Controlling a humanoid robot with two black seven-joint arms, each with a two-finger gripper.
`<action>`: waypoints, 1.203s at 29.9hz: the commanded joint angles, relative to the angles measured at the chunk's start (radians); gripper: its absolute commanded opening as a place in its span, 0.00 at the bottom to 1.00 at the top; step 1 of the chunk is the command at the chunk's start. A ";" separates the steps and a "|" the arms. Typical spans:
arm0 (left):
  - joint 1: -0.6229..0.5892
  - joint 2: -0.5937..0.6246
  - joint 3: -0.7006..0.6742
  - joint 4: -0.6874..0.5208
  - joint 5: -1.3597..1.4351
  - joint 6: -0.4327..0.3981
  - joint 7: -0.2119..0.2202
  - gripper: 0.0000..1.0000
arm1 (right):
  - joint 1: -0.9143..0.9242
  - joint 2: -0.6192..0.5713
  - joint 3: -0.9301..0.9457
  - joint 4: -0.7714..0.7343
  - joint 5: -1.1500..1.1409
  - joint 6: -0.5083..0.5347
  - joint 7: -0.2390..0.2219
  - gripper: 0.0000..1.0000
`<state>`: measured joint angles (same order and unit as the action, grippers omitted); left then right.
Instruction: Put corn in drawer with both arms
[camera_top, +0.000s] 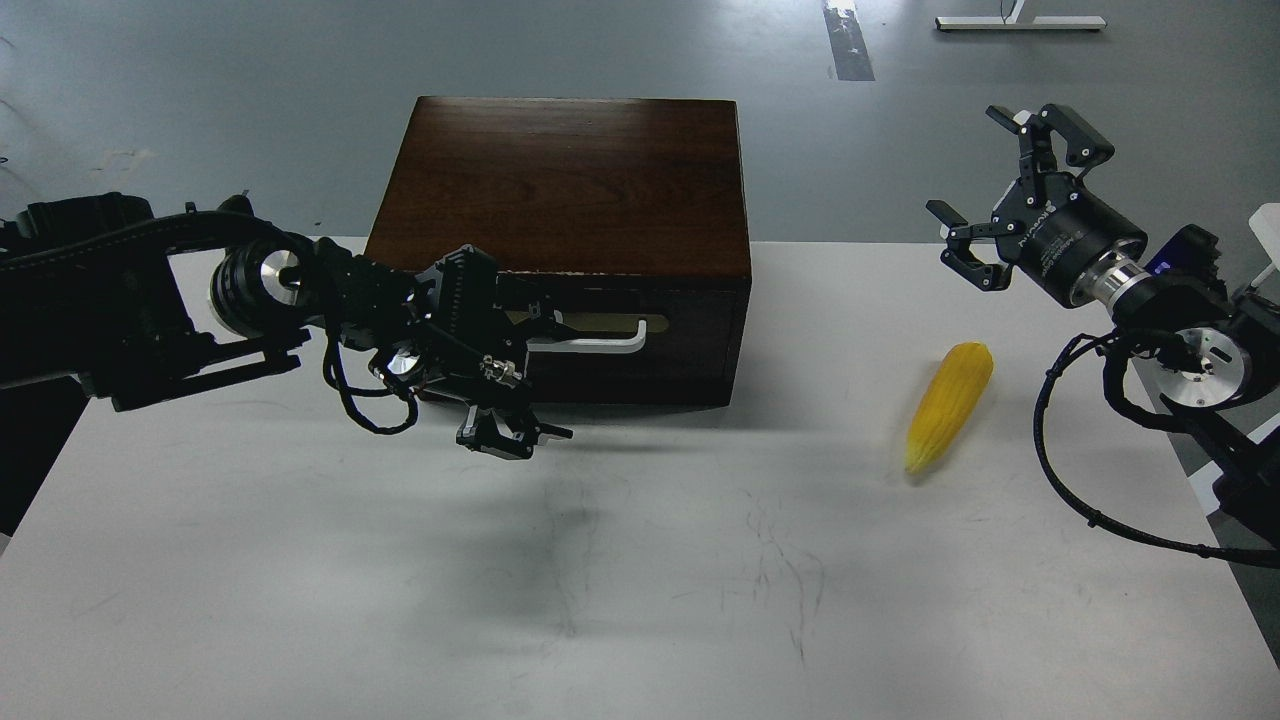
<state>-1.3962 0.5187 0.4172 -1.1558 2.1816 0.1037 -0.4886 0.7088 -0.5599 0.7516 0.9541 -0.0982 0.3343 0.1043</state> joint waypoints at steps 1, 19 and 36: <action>0.002 -0.002 0.002 -0.001 0.000 0.001 0.000 0.98 | 0.000 0.000 0.000 0.000 0.000 0.000 0.000 1.00; -0.001 0.018 0.015 -0.027 0.000 0.001 0.000 0.98 | 0.006 0.000 0.000 -0.002 0.000 0.000 0.000 1.00; -0.013 0.040 0.015 -0.084 0.000 0.001 0.000 0.98 | 0.009 0.000 -0.001 -0.002 0.000 0.000 0.000 1.00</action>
<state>-1.4043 0.5603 0.4327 -1.2311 2.1817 0.1041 -0.4890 0.7180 -0.5599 0.7500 0.9525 -0.0982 0.3344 0.1043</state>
